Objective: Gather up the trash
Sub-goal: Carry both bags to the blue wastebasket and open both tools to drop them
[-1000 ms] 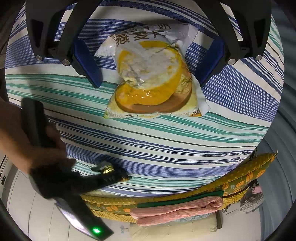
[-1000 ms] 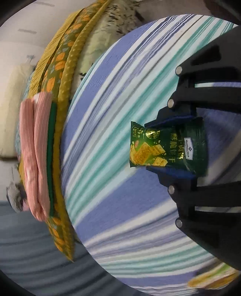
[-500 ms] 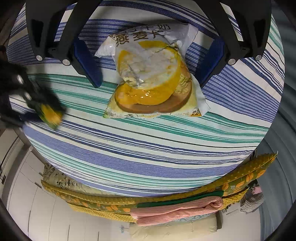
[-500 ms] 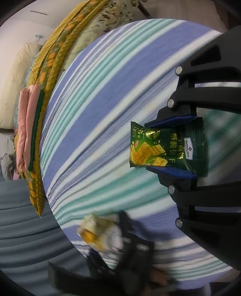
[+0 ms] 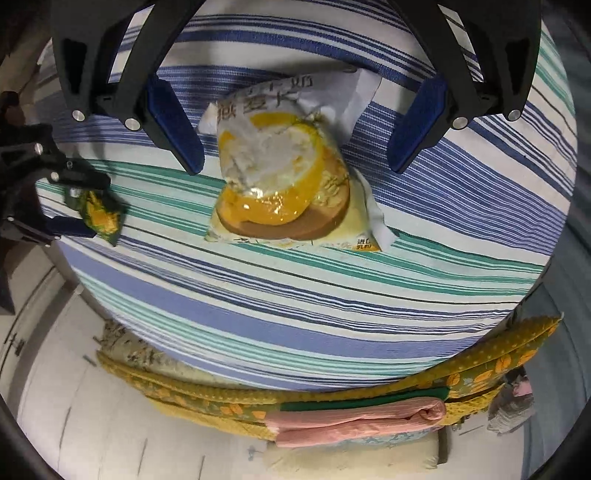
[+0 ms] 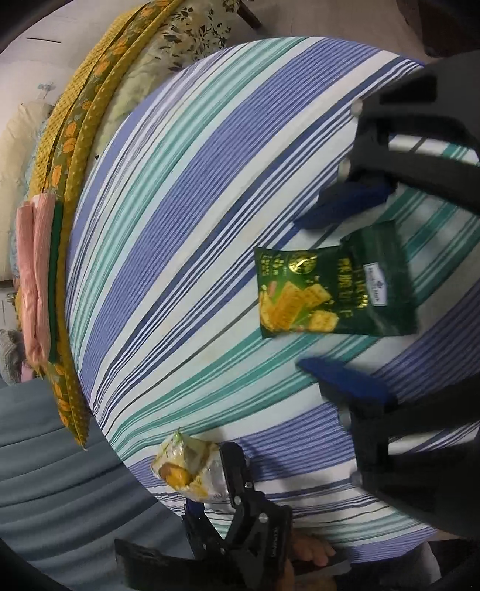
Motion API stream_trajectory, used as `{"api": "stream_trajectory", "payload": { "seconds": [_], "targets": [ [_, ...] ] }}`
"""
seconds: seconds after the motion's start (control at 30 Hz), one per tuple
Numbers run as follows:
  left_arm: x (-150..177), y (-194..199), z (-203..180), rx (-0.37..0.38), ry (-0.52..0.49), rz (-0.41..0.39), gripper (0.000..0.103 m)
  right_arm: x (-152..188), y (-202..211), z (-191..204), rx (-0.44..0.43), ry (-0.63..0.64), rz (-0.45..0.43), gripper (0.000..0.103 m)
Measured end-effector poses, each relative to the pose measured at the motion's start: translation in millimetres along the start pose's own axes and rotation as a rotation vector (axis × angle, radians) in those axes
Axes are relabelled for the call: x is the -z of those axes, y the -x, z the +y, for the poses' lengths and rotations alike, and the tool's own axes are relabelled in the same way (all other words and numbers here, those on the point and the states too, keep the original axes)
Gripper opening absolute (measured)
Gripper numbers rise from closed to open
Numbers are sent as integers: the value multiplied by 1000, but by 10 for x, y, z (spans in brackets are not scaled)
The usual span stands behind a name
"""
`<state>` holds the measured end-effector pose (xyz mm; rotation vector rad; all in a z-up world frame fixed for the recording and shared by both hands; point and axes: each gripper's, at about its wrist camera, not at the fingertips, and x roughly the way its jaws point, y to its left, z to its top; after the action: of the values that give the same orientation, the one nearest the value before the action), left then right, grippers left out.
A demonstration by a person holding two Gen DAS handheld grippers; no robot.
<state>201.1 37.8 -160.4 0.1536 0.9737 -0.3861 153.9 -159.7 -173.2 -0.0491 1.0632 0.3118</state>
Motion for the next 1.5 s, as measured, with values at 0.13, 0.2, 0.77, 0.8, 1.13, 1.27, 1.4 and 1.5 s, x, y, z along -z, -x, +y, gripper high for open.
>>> {"api": "stream_trajectory", "payload": {
  "seconds": [0.13, 0.2, 0.77, 0.8, 1.13, 1.27, 1.4, 1.5],
  "targets": [
    [16, 45, -97, -52, -43, -10, 53, 31, 93, -43, -6, -12, -15, 36],
    [-3, 61, -94, -44, -31, 0, 46, 92, 206, -72, -12, -14, -38, 36],
    [-181, 486, -2755, 433, -281, -20, 44, 1756, 1411, -2538, 203, -518, -143, 36],
    [-189, 436, -2977, 448, -301, -9, 45, 1852, 1394, -2714, 211, -552, -135, 36],
    [-108, -637, -4569, 435, -432, 137, 46, 2468, 861, -3730, 187, -816, -100, 37],
    [-95, -1189, -4792, 397, -428, 197, 64, 2718, 682, -3952, 145, -902, -94, 59],
    [-71, -1179, -4747, 400, -383, 170, 80, 2844, 865, -3978, 183, -948, -132, 87],
    [-52, -924, -4654, 394, -372, 91, 92, 2848, 1111, -3907, 270, -943, -142, 92]
  ]
}}
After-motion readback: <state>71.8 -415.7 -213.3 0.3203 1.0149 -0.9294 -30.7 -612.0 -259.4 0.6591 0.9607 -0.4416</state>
